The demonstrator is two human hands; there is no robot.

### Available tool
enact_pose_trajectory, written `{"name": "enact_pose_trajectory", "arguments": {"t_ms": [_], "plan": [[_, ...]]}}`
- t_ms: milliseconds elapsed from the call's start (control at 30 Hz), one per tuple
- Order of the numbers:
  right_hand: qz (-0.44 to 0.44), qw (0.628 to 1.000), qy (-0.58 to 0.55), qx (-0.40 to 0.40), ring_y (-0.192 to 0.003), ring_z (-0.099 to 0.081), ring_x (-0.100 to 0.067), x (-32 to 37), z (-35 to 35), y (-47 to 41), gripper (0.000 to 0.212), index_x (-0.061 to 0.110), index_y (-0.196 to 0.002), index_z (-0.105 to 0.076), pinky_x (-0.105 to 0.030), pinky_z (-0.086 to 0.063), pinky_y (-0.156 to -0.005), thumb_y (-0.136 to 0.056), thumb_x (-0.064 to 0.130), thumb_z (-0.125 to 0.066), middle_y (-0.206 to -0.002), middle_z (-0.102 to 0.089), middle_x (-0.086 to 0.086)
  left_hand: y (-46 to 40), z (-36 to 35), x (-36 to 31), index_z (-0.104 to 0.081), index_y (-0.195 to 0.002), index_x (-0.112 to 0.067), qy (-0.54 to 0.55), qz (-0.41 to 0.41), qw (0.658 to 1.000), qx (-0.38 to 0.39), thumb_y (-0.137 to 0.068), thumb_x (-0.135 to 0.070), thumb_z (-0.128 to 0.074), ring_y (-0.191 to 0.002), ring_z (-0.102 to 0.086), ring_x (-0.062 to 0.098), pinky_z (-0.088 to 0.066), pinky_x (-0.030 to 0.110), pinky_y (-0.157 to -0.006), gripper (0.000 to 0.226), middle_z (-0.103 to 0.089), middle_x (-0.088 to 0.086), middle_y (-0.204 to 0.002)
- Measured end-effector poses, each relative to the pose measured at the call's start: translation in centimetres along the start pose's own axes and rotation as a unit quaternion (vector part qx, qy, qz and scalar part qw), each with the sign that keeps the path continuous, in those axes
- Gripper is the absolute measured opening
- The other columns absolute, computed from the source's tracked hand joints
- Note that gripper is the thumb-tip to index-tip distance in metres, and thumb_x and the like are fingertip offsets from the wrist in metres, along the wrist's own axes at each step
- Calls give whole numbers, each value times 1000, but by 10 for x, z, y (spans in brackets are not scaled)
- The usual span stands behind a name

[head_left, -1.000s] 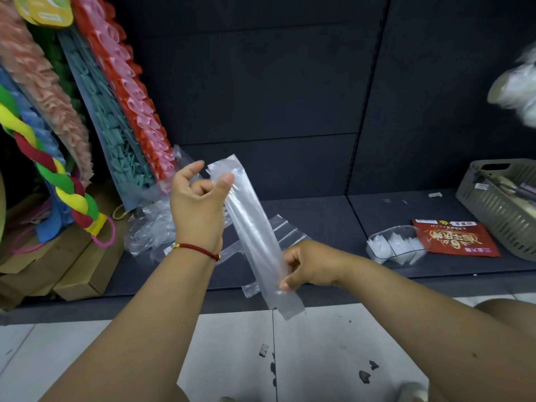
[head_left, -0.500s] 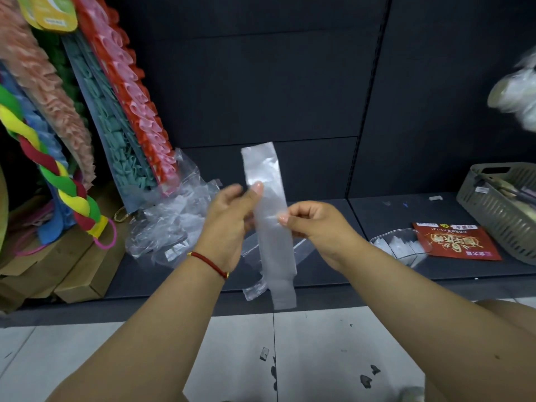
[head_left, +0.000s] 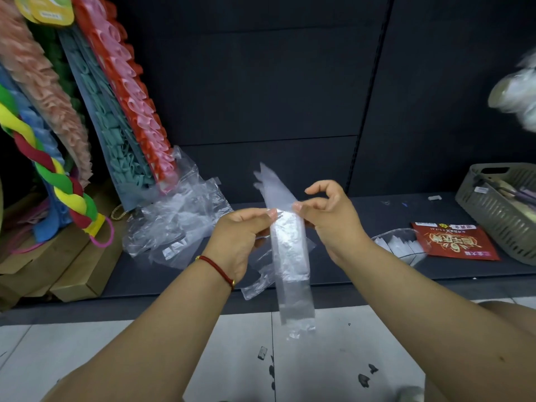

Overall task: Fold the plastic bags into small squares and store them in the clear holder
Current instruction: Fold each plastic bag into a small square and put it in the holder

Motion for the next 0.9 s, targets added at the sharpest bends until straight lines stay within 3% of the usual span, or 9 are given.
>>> {"name": "enact_pose_trajectory", "arguments": {"t_ms": [200,300,367,433,500,600,667,800,900], "plan": [[55,996,37,53,-75,-63,-2,7,-4,3,21,20,-89,-67,-18,-53,-75,-87,-1,-67,-83,-69,5,3,-4,-3,-76,-72,-16,19,-18,1000,9,-89,-8,-66,-85,-64,22,-47,49,-102,22,-73,7,-84],[45,997,20,58,-78,-65,-3,9,-2,2,22,19,-85,-73,-19,-53,-79,-87,-2,-66,-85,-72,5,1,-3,-9,-74,-67,-23,-64,-120,990,-37,-87,-8,-68,-106,-60,12,-45,32,-97,26,-66,-9,-107],[16,997,-12,71,-81,-66,-14,11,1,0,21,16,-84,-74,-29,-54,-84,-87,-2,-65,-83,-72,0,2,0,-15,-70,-68,-28,-176,-221,957,-64,-93,-19,-63,-132,-34,-1,-26,25,-109,28,-43,-34,-130],[-23,994,-52,93,-81,-63,-23,14,2,-2,20,12,-82,-75,-39,-52,-85,-87,-5,-64,-79,-71,-6,3,3,-20,-70,-76,-27,-266,-318,909,-44,-98,-41,-44,-138,-12,-14,-9,32,-118,37,-29,-52,-131],[-51,989,-84,113,-76,-63,-24,18,4,-3,19,9,-82,-74,-40,-53,-82,-87,-6,-62,-76,-71,-8,4,3,-20,-75,-93,-29,-305,-367,879,3,-96,-53,-26,-139,-23,-10,-1,41,-122,54,-50,-38,-128],[-62,986,-107,111,-76,-65,-20,20,7,-3,16,7,-88,-71,-37,-55,-83,-88,-5,-61,-77,-72,-6,8,-2,-19,-73,-96,-33,-190,-311,927,87,-102,-49,-23,-116,-58,0,-29,35,-115,53,-73,-15,-105],[-58,987,-104,104,-81,-65,-23,18,8,-3,16,7,-98,-67,-41,-54,-86,-88,-5,-62,-82,-72,-8,8,-6,-17,-74,-101,-22,-113,-244,958,104,-102,-52,-21,-108,-65,7,-46,25,-100,61,-74,-8,-106],[-47,990,-93,98,-78,-67,-22,13,6,-4,25,11,-97,-54,-35,-54,-74,-84,-6,-67,-79,-72,-8,1,-11,-12,-68,-114,-2,31,-92,990,99,-102,-51,-21,-109,-67,25,-50,41,-100,70,-72,13,-110],[-39,993,-73,84,-72,-67,-19,10,6,-5,26,12,-90,-53,-30,-53,-67,-82,-7,-70,-73,-70,-5,1,-13,-11,-63,-115,9,95,-69,990,74,-105,-37,-34,-109,-67,29,-53,41,-97,55,-71,19,-111]]}}
Point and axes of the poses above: each hand's wrist, its own y-axis away from the middle knuckle, its own z-axis out of the back of the hand, x = y × z, the point moved 3 cm from there along -y, towards the middle knuckle
